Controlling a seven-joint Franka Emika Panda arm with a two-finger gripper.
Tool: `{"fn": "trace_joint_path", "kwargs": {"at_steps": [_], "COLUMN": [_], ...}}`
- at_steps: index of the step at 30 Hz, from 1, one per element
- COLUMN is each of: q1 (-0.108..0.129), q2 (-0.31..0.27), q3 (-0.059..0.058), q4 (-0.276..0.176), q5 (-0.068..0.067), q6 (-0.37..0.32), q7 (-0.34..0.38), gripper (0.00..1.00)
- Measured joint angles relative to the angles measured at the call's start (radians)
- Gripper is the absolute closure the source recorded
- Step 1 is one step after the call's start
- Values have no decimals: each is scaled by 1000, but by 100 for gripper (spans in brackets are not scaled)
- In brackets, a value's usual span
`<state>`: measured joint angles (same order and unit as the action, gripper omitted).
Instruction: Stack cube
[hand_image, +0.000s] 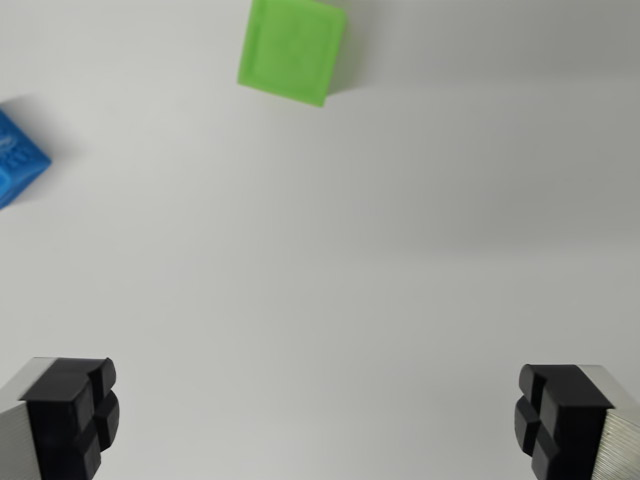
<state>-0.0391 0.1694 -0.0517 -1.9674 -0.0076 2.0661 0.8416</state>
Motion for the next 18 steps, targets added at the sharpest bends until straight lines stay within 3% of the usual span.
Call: {"fn": "trace_joint_path", "kwargs": {"at_steps": [18], "q1": [0], "q2": [6], "q3": [0], "q4": [0], "q5": [0], "q6": [4], "q7": [1], "gripper": [0]}}
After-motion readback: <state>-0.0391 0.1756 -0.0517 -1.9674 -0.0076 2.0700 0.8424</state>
